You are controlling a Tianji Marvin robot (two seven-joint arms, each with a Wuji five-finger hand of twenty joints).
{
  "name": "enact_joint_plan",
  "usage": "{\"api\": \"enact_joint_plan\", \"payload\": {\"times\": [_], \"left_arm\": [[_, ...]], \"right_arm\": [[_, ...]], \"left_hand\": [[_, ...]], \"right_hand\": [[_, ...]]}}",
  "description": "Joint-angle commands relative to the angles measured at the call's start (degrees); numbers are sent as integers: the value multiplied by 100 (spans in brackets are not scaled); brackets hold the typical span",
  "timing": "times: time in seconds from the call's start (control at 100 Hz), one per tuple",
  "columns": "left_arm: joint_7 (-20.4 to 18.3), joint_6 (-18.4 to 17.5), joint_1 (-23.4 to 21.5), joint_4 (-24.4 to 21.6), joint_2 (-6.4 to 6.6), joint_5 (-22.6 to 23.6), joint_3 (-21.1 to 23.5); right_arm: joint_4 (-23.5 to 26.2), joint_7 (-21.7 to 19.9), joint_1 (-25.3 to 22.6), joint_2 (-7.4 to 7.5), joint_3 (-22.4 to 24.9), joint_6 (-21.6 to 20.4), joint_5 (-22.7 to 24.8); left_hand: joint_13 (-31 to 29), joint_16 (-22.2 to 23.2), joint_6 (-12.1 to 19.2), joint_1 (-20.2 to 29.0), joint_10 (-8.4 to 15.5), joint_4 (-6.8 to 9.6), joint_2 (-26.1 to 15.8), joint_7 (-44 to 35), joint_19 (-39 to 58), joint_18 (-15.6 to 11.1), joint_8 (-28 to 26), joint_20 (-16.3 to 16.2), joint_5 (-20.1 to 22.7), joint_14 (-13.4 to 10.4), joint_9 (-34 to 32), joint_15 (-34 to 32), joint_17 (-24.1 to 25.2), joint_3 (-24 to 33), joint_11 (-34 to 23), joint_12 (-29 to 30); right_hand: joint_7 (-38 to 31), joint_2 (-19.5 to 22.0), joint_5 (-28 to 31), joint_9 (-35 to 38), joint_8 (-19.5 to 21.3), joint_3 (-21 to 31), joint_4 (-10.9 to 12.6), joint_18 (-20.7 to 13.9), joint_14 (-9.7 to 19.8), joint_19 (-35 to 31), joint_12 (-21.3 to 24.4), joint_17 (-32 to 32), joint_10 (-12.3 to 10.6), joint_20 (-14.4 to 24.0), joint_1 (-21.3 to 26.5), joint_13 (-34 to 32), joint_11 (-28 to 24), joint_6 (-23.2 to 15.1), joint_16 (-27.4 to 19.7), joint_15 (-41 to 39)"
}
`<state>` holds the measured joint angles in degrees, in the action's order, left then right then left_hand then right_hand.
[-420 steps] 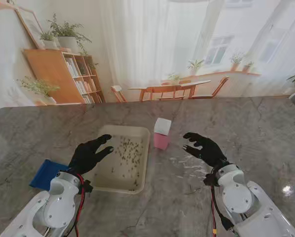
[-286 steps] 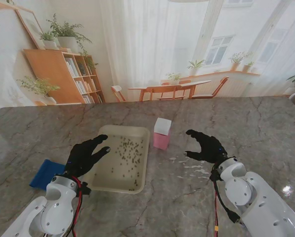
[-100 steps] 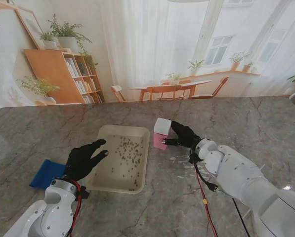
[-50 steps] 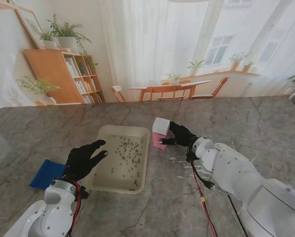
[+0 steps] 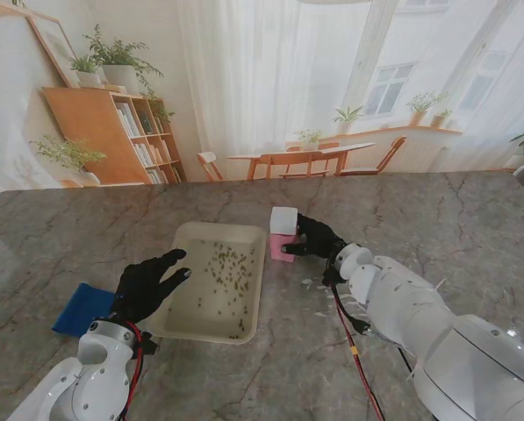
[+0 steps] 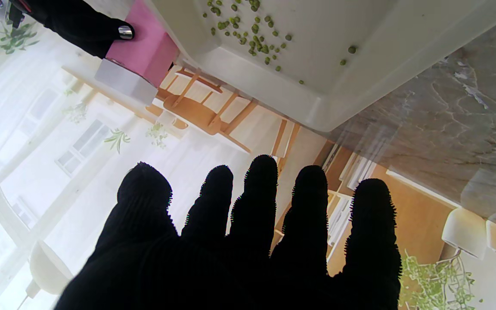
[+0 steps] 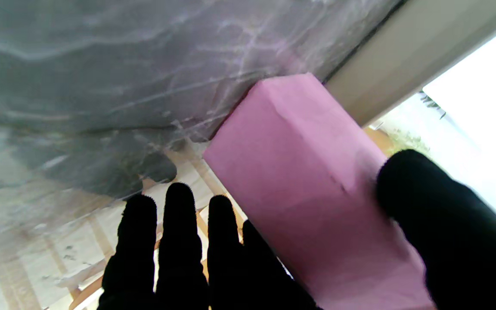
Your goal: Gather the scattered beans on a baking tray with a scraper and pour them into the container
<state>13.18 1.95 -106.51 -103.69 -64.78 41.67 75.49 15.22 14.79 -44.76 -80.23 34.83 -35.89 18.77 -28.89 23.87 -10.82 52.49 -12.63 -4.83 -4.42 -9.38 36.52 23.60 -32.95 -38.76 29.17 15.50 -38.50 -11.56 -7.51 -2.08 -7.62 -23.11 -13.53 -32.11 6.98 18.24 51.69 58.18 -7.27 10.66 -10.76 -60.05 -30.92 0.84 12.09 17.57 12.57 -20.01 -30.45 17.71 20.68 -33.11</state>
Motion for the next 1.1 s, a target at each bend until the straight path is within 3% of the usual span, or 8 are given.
{"api": "enact_joint_plan", "payload": {"times": [0.0,0.13,0.35,0.56,0.65,0.72,0.92,1.09], "left_arm": [[16,24,-43,-21,-12,3,-11],[23,29,-47,-24,-13,6,-11],[24,30,-47,-24,-13,7,-11],[50,74,-42,-25,-18,16,-26],[40,81,-75,-63,-17,21,6],[35,82,-84,-78,-16,22,10],[55,78,-105,-104,-18,40,13],[128,58,-135,-129,-26,69,16]], "right_arm": [[-23,-68,-110,-78,32,94,-60],[-23,-93,-177,-152,263,215,-220],[-24,-362,-259,-282,655,346,-574],[-26,-276,-308,-343,743,350,-635],[-26,-102,-326,-371,780,349,-621],[-26,98,-338,-394,813,363,-597],[54,636,-385,-413,957,465,-537],[1289,954,-844,1,1157,942,-509]], "left_hand": [[-113,81,-74,116,7,279,-323,-79,92,115,-78,-18,110,4,-42,-52,28,-24,-16,-61],[-125,86,-71,117,0,279,-318,-83,101,118,-81,-17,123,17,-54,-60,22,-26,-19,-64],[-139,95,-62,115,22,278,-321,-84,109,107,-84,-13,124,26,-56,-71,21,-29,-20,-67],[-144,101,-60,119,12,277,-321,-86,113,116,-88,-9,129,24,-55,-77,19,-31,-18,-68],[-138,102,-63,123,11,278,-320,-86,113,115,-89,-7,129,21,-51,-74,19,-28,-16,-67],[-138,103,-76,128,2,278,-317,-88,114,113,-90,-6,133,29,-55,-75,21,-27,-18,-68],[-142,105,-59,123,21,278,-319,-90,119,115,-94,-5,134,17,-49,-77,19,-27,-16,-68],[-139,105,-63,128,21,278,-324,-90,127,106,-98,-6,126,4,-43,-76,13,-27,-17,-69]], "right_hand": [[-367,-207,106,247,263,341,45,390,221,-545,-108,501,-294,301,95,-182,-283,-346,129,-192],[-973,-379,501,767,307,629,60,345,421,-630,-130,664,-685,372,297,-524,-612,-830,192,-300],[-3075,-707,846,1777,-654,997,21,92,798,-686,-64,1011,-1375,464,595,-1190,-960,-1810,222,-313],[-4360,-788,1422,2672,-1074,1220,50,83,1159,-783,-80,1473,-1881,501,1017,-1952,-1262,-2678,229,-414],[-4651,-1058,1610,2965,-1185,1242,-515,66,1226,-846,-218,1623,-1953,524,1395,-2165,-1360,-2850,245,-490],[-5070,-1245,1702,3248,-1876,1245,-783,65,1271,-913,-328,1744,-1990,549,1662,-2354,-1415,-3030,267,-587],[-5601,-1180,1884,3634,-2386,1112,-845,87,1296,-1042,-679,1925,-2041,599,2114,-2633,-1878,-3188,372,-898],[-5633,-1143,1957,3655,-2527,1092,-805,149,1231,-1056,-730,1917,-1937,607,2261,-2641,-2143,-3046,449,-1095]]}}
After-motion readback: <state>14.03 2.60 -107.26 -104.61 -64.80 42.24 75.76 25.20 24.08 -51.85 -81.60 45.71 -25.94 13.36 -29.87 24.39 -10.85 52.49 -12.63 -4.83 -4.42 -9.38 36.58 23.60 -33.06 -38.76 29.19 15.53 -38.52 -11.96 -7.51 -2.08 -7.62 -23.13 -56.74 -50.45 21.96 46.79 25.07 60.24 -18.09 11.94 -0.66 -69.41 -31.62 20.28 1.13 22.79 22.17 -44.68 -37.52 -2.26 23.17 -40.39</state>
